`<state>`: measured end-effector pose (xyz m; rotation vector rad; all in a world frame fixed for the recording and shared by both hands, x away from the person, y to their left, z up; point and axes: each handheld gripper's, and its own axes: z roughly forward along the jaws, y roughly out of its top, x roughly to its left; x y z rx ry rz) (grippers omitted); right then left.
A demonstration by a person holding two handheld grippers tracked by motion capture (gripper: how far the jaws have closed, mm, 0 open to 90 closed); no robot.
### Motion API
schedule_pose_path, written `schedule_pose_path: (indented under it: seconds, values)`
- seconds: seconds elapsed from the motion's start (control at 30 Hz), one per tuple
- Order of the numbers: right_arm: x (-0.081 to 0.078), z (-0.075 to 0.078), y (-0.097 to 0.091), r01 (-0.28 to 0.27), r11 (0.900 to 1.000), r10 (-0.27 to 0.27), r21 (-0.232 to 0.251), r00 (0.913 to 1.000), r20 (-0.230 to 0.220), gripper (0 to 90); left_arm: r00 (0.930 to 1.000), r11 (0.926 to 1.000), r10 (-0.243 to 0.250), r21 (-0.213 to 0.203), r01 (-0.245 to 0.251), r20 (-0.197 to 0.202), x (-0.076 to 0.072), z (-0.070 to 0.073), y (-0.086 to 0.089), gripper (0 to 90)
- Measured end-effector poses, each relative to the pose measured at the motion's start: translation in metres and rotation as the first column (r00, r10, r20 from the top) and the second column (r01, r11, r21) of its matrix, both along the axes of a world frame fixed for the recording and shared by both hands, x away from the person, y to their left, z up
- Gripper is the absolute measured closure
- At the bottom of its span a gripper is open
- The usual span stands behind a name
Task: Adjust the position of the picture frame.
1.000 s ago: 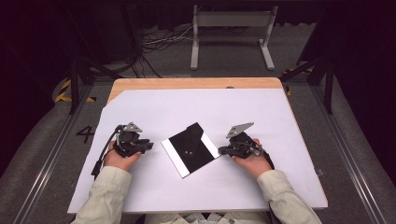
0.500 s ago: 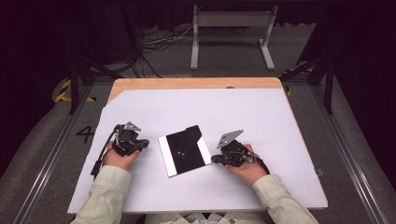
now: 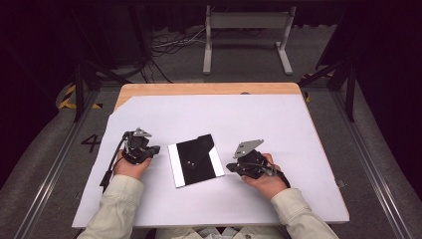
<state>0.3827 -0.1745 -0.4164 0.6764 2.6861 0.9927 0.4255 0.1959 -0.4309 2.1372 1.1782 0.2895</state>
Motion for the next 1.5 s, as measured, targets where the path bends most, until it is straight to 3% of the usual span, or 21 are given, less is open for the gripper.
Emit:
schedule_pose_path:
  seconds: [0.13, 0.23, 0.3, 0.37, 0.5, 0.77, 0.93, 1.1, 1.13, 1.23, 1.37, 1.5]
  values:
    - [0.004, 0.006, -0.019, 0.052, 0.9981, -0.052, 0.033, 0.9986, 0.003, 89.9, 0.9996, 0.9999, 0.006, -0.008, -0.006, -0.028, 0.002, -0.002, -0.004, 89.9]
    - [0.006, 0.01, -0.028, 0.072, 0.9962, -0.073, 0.049, 0.9973, 0.011, 89.9, 0.9989, 0.9993, 0.031, 0.021, -0.03, -0.036, 0.004, -0.004, -0.007, 90.0]
    - [0.006, 0.011, -0.033, 0.086, 0.9948, -0.087, 0.056, 0.9961, 0.014, 89.9, 0.9978, 0.9986, 0.05, 0.018, -0.049, -0.042, 0.006, -0.005, -0.009, 90.0]
    - [0.007, 0.011, -0.037, 0.099, 0.9934, -0.1, 0.056, 0.9949, 0.012, 89.9, 0.9978, 0.9974, 0.039, 0.063, -0.036, -0.054, 0.009, -0.006, -0.017, 90.0]
    - [0.007, 0.01, -0.039, 0.103, 0.9934, -0.104, 0.051, 0.9945, 0.014, 89.9, 0.9987, 0.9967, 0.006, 0.081, -0.002, -0.05, 0.011, -0.006, -0.033, 90.0]
    - [0.004, 0.009, -0.047, 0.124, 0.9908, -0.125, 0.053, 0.9921, 0.007, 89.8, 0.9984, 0.9963, 0.022, 0.084, -0.018, -0.053, 0.017, -0.005, -0.039, 90.0]
    - [0.002, 0.008, -0.05, 0.133, 0.9898, -0.133, 0.051, 0.9911, 0.003, 89.9, 0.9988, 0.9977, -0.018, 0.065, 0.021, -0.046, 0.023, -0.006, -0.053, 90.0]
    - [-0.003, 0.007, -0.058, 0.156, 0.9867, -0.156, 0.047, 0.9878, -0.001, 89.9, 0.9962, 0.9974, -0.071, 0.007, 0.072, -0.05, 0.027, -0.009, -0.068, 90.0]
    - [-0.004, 0.007, -0.06, 0.159, 0.9861, -0.159, 0.048, 0.9872, -0.002, 89.9, 0.9954, 0.9961, -0.083, 0.026, 0.084, -0.048, 0.028, -0.008, -0.07, 90.0]
    - [-0.006, 0.008, -0.065, 0.171, 0.9839, -0.171, 0.052, 0.9852, -0.003, 89.9, 0.99, 0.9888, -0.138, 0.055, 0.139, -0.03, 0.024, -0.004, -0.088, 90.0]
    - [-0.008, 0.009, -0.07, 0.181, 0.982, -0.181, 0.052, 0.9834, -0.006, 89.8, 0.9792, 0.9781, -0.199, 0.054, 0.201, -0.041, 0.021, -0.003, -0.104, 90.0]
    - [-0.008, 0.009, -0.072, 0.181, 0.9822, -0.18, 0.052, 0.9836, -0.012, 89.8, 0.9685, 0.9671, -0.248, 0.052, 0.249, -0.021, 0.016, -0.002, -0.118, 90.0]
